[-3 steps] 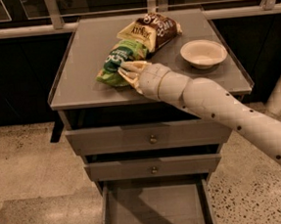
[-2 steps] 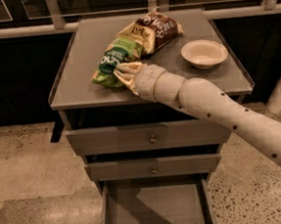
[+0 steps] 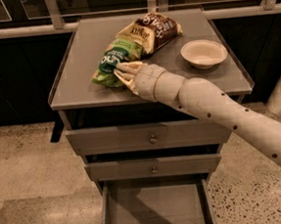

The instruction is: Pick green rice chip bag from bottom drawer and place on counter

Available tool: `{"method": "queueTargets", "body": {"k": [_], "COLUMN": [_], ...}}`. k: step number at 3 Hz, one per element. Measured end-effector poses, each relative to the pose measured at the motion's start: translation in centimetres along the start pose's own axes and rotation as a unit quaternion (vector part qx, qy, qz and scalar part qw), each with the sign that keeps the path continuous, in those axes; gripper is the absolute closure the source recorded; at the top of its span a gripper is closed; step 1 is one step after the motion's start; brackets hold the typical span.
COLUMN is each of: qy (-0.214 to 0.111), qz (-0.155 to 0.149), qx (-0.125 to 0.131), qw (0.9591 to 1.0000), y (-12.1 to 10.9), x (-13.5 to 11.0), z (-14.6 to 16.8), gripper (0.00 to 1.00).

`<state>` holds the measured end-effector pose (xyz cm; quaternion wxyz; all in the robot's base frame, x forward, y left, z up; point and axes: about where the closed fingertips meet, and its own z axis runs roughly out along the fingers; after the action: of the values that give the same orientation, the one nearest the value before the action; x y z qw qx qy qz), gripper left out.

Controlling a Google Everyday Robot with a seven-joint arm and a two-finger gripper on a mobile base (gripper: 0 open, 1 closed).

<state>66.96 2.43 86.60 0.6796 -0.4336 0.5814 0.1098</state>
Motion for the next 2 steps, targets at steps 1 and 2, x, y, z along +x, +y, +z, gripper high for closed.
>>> {"method": "queueTargets", "body": {"k": [1,2], "qy": [0.000,0.000], "qz": [0.000,0.000], "qx": [0.000,0.000], "qw": [1.0000,1.0000], "y": [0.00,0.01], "x": [0.00,0.00], "z": [0.00,0.01], "gripper": [0.12,0.00]}}
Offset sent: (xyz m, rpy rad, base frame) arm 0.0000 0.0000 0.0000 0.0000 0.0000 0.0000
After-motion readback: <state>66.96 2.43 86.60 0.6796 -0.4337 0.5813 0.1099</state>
